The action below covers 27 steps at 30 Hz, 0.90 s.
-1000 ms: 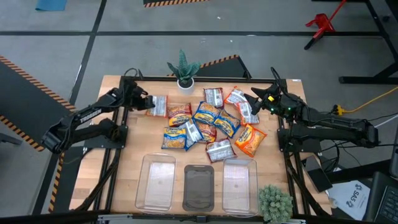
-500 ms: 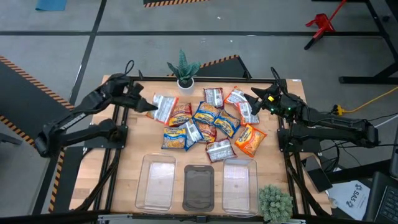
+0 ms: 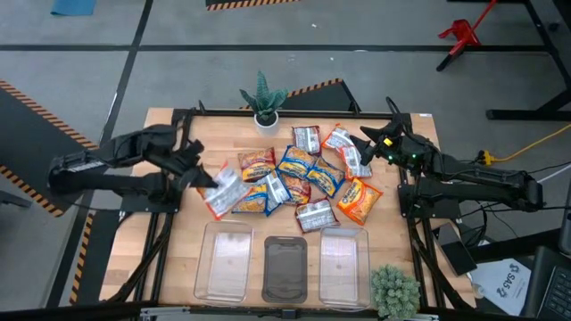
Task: Sort Maruchan noodles
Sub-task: Put the orange noodle pack into the left transparent bin
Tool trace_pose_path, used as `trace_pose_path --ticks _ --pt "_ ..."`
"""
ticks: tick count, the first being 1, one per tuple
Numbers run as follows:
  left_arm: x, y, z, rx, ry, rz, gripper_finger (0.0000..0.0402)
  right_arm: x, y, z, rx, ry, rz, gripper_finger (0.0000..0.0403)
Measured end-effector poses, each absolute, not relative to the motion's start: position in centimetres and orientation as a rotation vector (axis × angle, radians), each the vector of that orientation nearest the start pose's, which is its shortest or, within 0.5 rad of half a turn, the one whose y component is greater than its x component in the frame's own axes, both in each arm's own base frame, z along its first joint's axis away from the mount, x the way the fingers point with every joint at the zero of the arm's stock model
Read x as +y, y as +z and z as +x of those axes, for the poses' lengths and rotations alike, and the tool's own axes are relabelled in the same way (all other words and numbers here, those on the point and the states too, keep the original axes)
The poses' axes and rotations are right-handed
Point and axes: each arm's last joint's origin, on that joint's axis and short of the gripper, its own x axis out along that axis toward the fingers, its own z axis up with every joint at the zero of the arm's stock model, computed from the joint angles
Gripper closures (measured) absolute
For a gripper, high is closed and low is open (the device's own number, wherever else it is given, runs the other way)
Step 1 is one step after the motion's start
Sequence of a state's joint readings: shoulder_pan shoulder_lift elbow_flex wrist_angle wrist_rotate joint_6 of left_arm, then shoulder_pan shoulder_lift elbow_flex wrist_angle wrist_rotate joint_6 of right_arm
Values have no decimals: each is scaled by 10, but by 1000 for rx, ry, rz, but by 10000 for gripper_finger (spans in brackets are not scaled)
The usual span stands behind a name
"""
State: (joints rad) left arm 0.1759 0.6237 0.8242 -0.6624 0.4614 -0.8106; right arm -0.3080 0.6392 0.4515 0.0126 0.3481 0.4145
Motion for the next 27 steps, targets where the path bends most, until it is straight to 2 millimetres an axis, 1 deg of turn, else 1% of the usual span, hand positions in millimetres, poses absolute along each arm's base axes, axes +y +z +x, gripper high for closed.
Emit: trace_pose_path --ticks 4,8,12,18,23,27 --pt "0 321 124 582 -113 -935 347 -56 256 143 54 -684 394 105" --pt "-13 317 132 678 -194 -957 346 -56 256 143 58 -685 394 105" --pt "-28 313 142 773 -260 -972 346 -56 256 143 58 -685 394 105" --pt "-54 307 158 856 -351 -950 346 -56 256 143 59 -685 394 105" --pt "-70 297 171 925 -364 -916 345 -56 255 143 64 -686 394 105" --pt "-71 291 176 954 -332 -911 345 -56 255 143 64 -686 394 105"
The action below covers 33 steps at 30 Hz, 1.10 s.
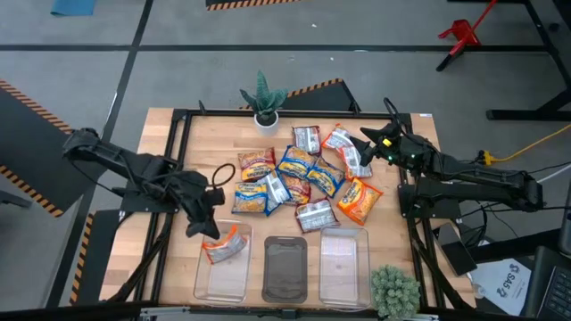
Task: Sort Maruchan noodles
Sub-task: Put the orange noodle pack into the left transparent bin
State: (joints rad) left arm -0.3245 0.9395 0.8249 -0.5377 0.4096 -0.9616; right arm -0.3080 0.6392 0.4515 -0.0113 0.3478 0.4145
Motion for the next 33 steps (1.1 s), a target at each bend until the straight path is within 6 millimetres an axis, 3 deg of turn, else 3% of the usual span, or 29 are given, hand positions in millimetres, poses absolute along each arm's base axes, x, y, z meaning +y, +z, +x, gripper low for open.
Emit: trace_pose_path --ticks 8,12,17,26,33 --pt "-41 291 177 820 -75 -848 345 -56 254 143 75 -693 392 104" --pt "-32 292 175 829 -70 -907 339 -56 251 142 113 -698 391 102" --pt "-54 287 175 1002 -290 -950 343 -55 248 141 144 -693 392 102" --pt "-89 263 186 1135 -196 -862 347 -55 247 141 158 -695 391 102" --pt "-106 249 198 1226 -260 -857 347 -55 247 141 163 -696 391 102"
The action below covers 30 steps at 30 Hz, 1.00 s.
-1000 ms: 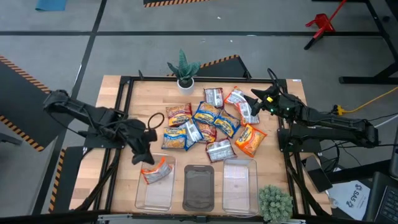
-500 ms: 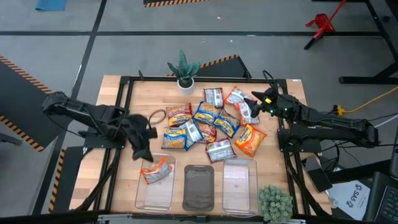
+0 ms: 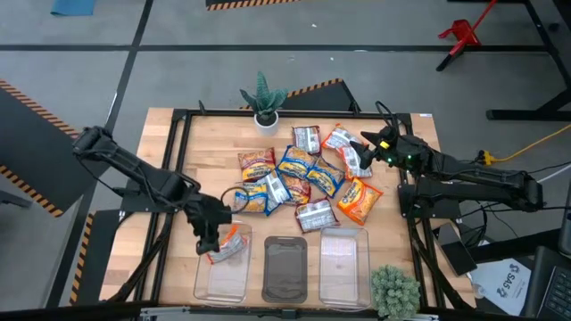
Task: Sort Maruchan noodles
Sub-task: Put the orange noodle pack into the left transparent bin
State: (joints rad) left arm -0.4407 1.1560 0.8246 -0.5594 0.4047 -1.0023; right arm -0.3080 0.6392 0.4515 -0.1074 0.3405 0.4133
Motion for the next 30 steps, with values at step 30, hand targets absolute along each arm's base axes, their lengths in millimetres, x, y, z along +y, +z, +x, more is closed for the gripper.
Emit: trace_pose_path --ticks 30 --pt "-100 184 240 1311 -70 -559 348 -54 246 141 173 -669 387 102"
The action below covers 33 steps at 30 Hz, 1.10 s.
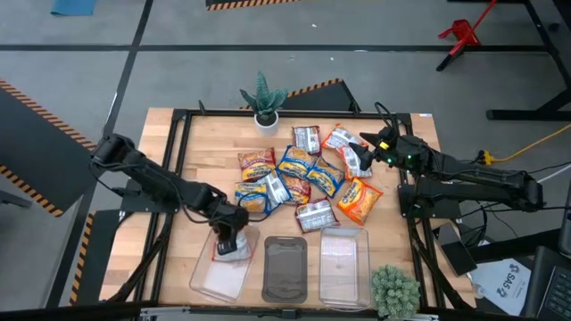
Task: Sort Maruchan noodles
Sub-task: Put the orange noodle pack into the left transparent bin, then put the blue noodle pack into the black bin
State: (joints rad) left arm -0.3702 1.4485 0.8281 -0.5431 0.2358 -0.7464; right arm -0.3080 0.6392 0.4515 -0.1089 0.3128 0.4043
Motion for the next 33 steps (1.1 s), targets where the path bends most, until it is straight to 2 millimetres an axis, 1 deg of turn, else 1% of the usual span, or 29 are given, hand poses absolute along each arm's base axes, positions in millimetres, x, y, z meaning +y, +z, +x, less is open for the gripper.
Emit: trace_pose_path --ticks 4,10,12,15,17,18,20,22,24,25,29,33 --pt "-97 189 236 1318 -63 -568 348 -54 246 141 185 -671 345 102" --pt "-88 228 230 1218 -5 -553 348 -55 246 141 186 -673 342 102" --pt "-88 239 228 1202 -30 -555 348 -55 246 141 185 -673 342 102" --pt "-89 255 224 1213 -119 -545 348 -55 246 141 186 -673 342 102" --pt "-87 268 224 1194 -90 -499 349 -55 246 141 185 -681 340 102" --pt "-85 276 223 1176 -42 -452 352 -55 246 141 184 -683 339 102" --pt "-77 289 220 1138 78 -334 358 -55 246 141 182 -699 336 102" --pt "-65 299 222 1088 206 -267 360 -55 247 140 178 -712 336 102" --pt "-49 304 221 1069 338 -298 361 -56 246 140 177 -717 340 102" --pt "-42 306 222 1058 363 -328 361 -56 247 140 176 -716 341 102" --pt "-14 311 220 1063 340 -341 345 -56 247 140 176 -717 341 102" --pt "6 312 223 1068 220 -329 316 -56 246 140 176 -717 342 102"
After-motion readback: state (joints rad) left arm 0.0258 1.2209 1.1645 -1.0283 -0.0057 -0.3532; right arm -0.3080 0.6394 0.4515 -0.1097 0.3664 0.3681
